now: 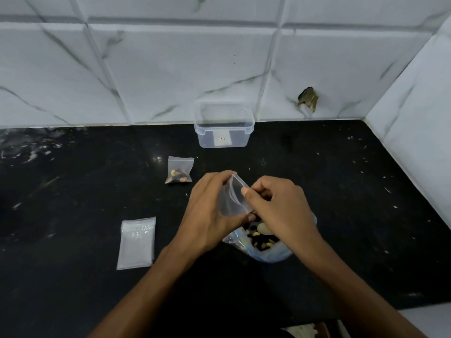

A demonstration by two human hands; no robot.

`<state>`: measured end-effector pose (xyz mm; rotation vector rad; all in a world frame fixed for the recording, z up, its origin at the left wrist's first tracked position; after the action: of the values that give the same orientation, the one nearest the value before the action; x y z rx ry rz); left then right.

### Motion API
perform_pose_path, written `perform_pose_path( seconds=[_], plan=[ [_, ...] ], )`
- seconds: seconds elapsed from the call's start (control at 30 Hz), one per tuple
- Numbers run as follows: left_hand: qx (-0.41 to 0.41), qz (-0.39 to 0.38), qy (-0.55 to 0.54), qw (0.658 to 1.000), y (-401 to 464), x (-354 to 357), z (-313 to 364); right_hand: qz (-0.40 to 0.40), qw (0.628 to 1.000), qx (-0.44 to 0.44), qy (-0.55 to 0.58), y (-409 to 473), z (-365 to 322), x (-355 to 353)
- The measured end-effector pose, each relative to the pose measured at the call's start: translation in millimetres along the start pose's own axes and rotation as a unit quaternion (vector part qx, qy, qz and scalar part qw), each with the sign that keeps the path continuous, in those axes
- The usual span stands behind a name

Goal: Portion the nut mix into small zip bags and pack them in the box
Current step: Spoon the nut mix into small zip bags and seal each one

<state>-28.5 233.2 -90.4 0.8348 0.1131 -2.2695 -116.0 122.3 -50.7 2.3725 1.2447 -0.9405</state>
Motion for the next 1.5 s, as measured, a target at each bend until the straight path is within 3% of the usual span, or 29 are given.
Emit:
perform_pose_path(
  seconds=[0.1,0.17,0.3,0.53,0.63,0.7,0.8,0.87,1.0,1.33,1.5],
  plan=[
    [-0.03,0.02,-0.047,0.998,-3.3,-7.2,-8.1,-0.005,1.0,-0.007,-0.025,0.7,16.0,-15.3],
    [-0.048,0.021,-0.062,0.997,-7.9,-11.3,-16.0,-0.019,0.991,-0.012,-0.129,-0.8,38.6,-24.8],
    [-0.079,-0.012,-0.098,0.992,-23.6,-7.6,-33.0,-0.14,0.928,0.015,-0.346,-16.5,97.2,-15.2],
    [-0.112,-0.115,-0.128,0.979,-51.6,24.7,-48.7,-0.149,0.901,0.026,-0.406,-26.2,130.0,5.7],
    [-0.113,-0.143,-0.141,0.973,-55.4,34.9,-50.0,-0.171,0.903,0.032,-0.392,-25.8,131.2,14.4],
    [-0.12,-0.158,-0.152,0.968,-55.9,39.5,-51.4,-0.17,0.904,0.088,-0.382,-15.3,133.9,16.7],
    [-0.134,-0.168,-0.185,0.959,-56.3,45.3,-53.9,-0.247,0.882,0.144,-0.375,-11.6,140.2,21.1],
    [-0.138,-0.167,-0.216,0.952,-55.9,48.7,-53.6,-0.219,0.895,0.131,-0.365,-7.2,133.8,22.7],
    [-0.156,-0.143,-0.275,0.938,-51.3,53.4,-48.7,-0.067,0.968,0.056,-0.235,-19.8,123.9,13.8],
    [-0.162,-0.132,-0.296,0.932,-45.8,55.5,-48.9,-0.141,0.976,0.093,-0.138,-9.7,129.8,37.5],
    [-0.164,-0.129,-0.29,0.934,-44.2,52.4,-52.8,-0.164,0.972,0.161,-0.045,-4.9,133.2,34.9]
  ],
)
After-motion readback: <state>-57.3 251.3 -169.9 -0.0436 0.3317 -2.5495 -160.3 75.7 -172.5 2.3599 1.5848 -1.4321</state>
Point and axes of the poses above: each hand's wrist, its own y-axis towards the middle knuckle, its own x-axis out of the palm, z = x × y, the point moved 6 cm from there along y, towards the middle knuckle, and after that the axes turned 1 degree about y, right-handed, at the moved point
